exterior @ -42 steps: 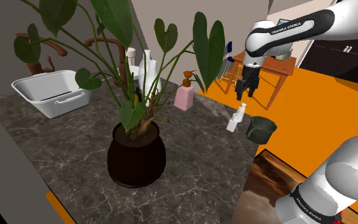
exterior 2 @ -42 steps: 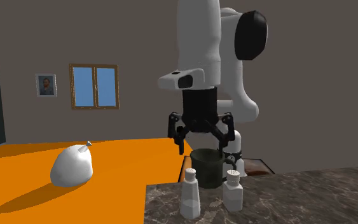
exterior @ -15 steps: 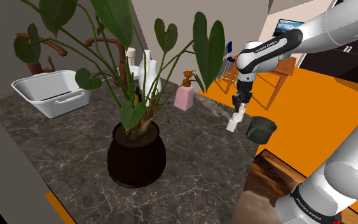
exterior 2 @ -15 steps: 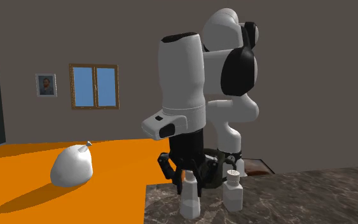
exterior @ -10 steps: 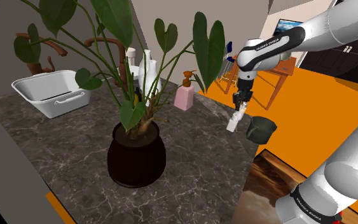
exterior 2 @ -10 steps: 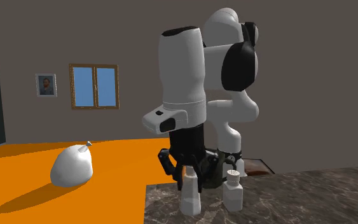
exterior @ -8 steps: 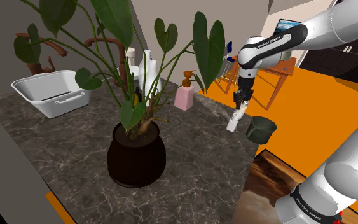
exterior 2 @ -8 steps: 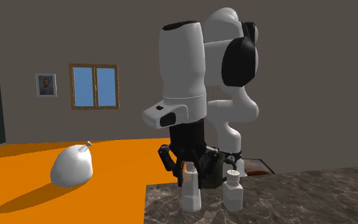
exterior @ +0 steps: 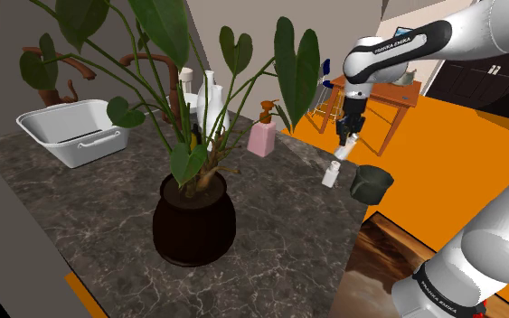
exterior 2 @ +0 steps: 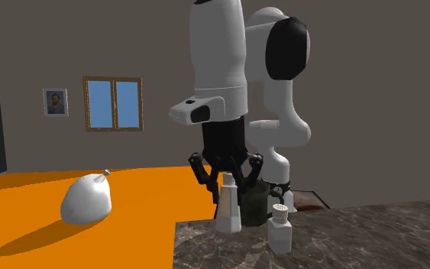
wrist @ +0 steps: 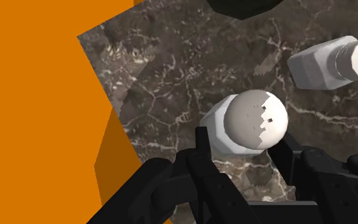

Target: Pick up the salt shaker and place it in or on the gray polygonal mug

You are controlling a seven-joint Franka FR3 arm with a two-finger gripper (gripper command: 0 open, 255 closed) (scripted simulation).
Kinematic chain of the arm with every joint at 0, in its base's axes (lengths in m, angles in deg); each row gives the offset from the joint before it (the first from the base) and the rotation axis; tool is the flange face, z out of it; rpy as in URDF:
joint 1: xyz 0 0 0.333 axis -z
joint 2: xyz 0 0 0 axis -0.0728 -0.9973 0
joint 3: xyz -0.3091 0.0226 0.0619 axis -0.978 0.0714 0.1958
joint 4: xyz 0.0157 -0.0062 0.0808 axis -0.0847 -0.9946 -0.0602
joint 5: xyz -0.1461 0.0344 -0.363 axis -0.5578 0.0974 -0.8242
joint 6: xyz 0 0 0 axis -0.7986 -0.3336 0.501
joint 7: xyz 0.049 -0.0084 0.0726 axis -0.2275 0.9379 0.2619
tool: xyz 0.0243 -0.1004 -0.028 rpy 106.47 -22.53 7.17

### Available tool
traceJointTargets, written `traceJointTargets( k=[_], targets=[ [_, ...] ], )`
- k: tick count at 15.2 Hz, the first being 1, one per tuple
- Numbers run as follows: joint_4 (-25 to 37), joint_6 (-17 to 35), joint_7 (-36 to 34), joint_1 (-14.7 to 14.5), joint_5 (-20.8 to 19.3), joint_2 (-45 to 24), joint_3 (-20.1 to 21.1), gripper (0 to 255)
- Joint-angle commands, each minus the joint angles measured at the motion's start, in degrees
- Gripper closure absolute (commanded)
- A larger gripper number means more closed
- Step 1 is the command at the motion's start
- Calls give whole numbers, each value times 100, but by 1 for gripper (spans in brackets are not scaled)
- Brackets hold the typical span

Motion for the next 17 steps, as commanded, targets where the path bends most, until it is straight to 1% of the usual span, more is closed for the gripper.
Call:
traceJointTargets(
  k=[1,17],
  targets=[
    [100,-151,-8,-3,-10,50,4,255],
    [1015,-1363,-36,-20,-64,355,32,255]
  ],
)
